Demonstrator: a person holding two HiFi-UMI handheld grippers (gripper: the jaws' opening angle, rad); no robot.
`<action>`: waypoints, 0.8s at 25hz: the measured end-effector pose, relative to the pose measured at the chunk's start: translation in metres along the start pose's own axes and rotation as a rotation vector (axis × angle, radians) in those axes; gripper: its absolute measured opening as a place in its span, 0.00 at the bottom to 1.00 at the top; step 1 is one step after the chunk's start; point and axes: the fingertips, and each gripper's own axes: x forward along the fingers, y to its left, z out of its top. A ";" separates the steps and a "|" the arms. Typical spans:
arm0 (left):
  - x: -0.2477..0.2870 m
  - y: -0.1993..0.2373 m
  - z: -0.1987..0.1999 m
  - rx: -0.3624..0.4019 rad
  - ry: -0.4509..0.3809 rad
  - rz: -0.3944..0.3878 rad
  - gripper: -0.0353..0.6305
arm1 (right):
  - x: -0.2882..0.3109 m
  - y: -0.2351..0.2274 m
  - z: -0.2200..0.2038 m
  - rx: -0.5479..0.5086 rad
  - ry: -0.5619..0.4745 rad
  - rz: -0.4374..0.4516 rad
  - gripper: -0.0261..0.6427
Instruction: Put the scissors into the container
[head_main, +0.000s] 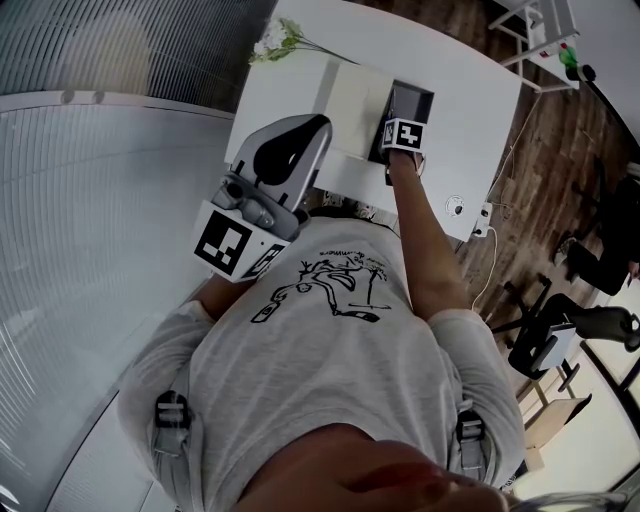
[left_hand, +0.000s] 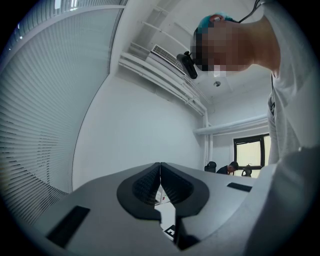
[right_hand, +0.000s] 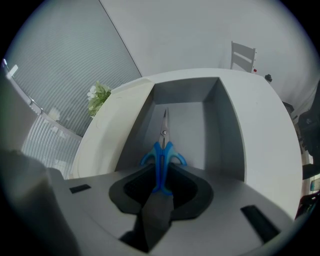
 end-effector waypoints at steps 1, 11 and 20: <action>0.001 -0.001 0.000 -0.001 0.000 -0.002 0.09 | 0.000 0.000 0.000 0.005 -0.003 0.004 0.18; 0.004 -0.007 0.002 0.004 -0.012 -0.020 0.09 | -0.011 0.004 0.003 0.031 -0.064 0.036 0.19; 0.011 -0.020 0.002 0.007 -0.016 -0.041 0.09 | -0.055 0.014 0.025 -0.010 -0.212 0.108 0.18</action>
